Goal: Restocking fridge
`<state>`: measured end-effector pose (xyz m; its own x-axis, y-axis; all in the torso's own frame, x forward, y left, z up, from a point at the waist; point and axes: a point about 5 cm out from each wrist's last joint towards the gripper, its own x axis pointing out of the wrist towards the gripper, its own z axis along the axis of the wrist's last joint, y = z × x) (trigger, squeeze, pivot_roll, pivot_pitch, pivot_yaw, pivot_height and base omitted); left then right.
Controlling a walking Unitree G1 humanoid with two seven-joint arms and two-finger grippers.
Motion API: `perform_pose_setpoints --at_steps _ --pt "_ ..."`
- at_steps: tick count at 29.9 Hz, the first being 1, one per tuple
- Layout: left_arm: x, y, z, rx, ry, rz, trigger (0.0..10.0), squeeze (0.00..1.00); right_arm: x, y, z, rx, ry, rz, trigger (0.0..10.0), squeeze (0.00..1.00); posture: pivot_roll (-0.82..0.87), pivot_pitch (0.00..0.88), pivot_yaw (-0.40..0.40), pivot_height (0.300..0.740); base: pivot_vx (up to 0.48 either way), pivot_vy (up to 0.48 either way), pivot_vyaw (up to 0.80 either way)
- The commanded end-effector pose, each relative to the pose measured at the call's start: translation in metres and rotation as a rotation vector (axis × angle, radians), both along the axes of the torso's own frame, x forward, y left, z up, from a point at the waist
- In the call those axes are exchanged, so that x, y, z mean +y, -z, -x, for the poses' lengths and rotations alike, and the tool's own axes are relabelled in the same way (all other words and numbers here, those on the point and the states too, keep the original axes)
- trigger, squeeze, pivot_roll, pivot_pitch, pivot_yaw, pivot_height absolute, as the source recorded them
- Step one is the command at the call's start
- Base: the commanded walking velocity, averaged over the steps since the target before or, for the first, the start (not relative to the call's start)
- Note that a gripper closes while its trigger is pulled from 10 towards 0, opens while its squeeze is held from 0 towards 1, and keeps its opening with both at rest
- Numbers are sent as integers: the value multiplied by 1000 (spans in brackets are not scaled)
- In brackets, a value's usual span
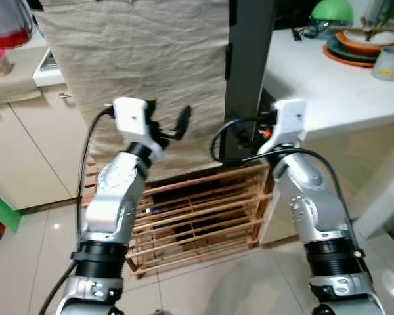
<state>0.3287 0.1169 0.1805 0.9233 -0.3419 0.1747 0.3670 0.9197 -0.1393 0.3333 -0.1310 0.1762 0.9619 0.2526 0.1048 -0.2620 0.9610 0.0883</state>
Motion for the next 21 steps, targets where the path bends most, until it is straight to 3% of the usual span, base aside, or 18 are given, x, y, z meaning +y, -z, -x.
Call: perform_pose_setpoints --at_steps 1,2,3,5,9,14,17,21 --pt "17 6 -5 48 -88 10 10000 0 -7 -1 -1 -16 69 -9 10000 827 -69 0 72 740 0 454 -719" --pt "21 9 -6 67 -121 14 10000 0 -13 0 -2 -11 113 -14 10000 827 -71 0 73 740 0 454 -725" --pt "32 16 -9 110 -188 16 10000 75 -26 3 -1 -8 208 -8 10000 827 -79 0 79 740 0 469 -706" --pt "39 20 -10 135 -226 24 10000 82 -34 5 2 -11 260 3 10000 827 -84 0 81 740 0 471 -706" --pt "43 20 -7 129 -224 31 10000 24 -43 9 8 -13 291 17 10000 831 -95 0 86 740 0 475 -706" --pt "17 8 15 30 33 62 10000 0 -45 11 12 -16 299 29 10000 831 -105 0 93 740 0 472 -706" --pt "7 6 29 9 106 50 10000 0 -45 12 13 -22 304 32 10000 835 -102 0 96 740 0 435 -706" --pt "6 5 38 -15 156 15 10000 0 -43 16 14 -17 298 24 10000 831 -91 0 90 740 -285 389 -666"
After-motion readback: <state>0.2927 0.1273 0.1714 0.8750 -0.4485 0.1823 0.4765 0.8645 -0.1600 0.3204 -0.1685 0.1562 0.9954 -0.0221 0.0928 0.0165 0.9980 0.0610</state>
